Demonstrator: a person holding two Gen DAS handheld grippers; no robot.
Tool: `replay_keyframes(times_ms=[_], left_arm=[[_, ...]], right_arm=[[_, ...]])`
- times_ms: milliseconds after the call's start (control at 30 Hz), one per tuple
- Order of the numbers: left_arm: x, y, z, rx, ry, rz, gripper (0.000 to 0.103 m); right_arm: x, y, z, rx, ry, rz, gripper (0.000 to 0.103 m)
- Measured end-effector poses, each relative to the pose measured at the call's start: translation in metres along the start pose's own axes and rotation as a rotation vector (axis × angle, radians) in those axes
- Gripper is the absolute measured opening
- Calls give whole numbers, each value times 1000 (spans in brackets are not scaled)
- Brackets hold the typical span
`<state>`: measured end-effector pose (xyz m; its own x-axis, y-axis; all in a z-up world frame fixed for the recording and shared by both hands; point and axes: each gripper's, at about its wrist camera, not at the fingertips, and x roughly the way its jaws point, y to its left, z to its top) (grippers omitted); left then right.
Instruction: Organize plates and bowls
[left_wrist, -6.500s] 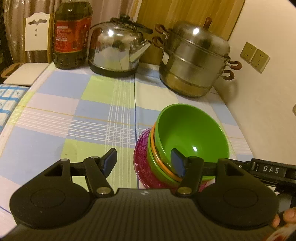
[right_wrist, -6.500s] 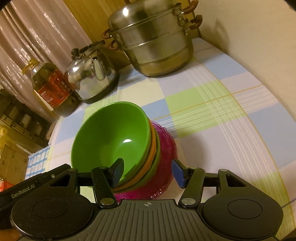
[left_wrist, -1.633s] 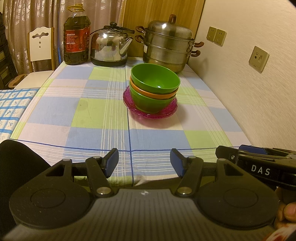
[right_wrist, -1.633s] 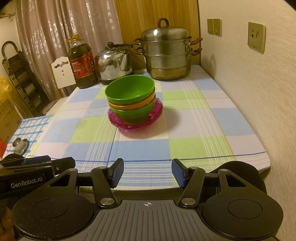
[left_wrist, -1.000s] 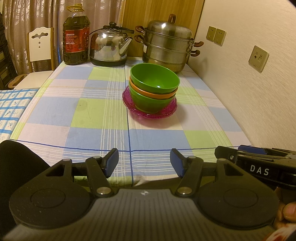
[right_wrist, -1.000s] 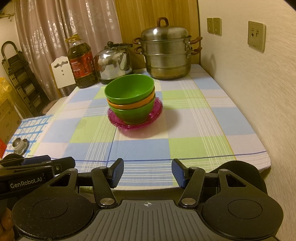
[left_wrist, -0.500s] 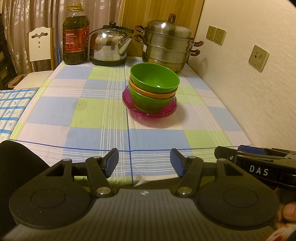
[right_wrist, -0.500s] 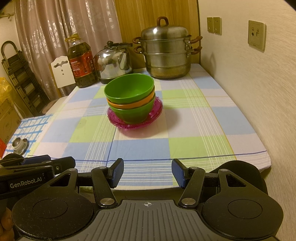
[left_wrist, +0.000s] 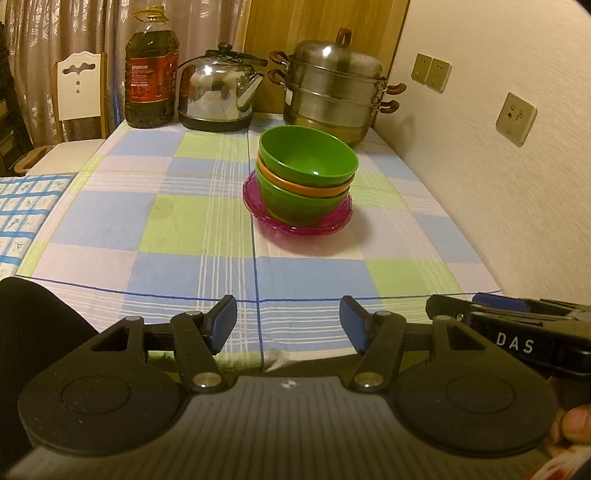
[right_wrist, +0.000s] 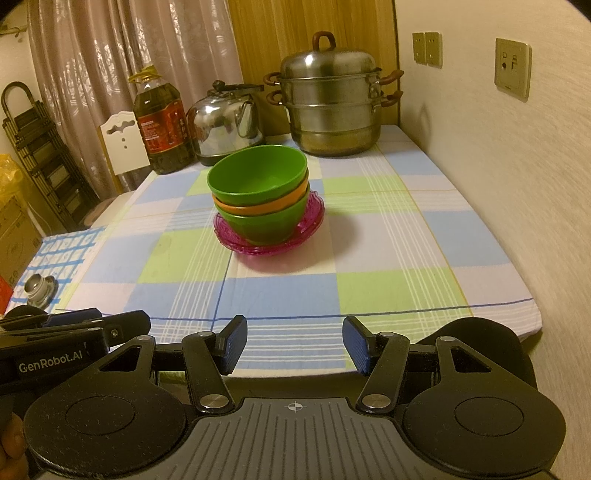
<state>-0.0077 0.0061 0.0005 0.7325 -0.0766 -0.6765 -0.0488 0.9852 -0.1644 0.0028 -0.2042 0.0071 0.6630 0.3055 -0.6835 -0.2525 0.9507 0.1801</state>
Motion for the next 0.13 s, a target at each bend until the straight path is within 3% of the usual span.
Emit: replay_keyframes(times_ms=[133], left_arm=[[-2, 2, 0, 1, -17, 3, 60]], right_arm=[[1, 1, -4, 1, -3, -2, 58]])
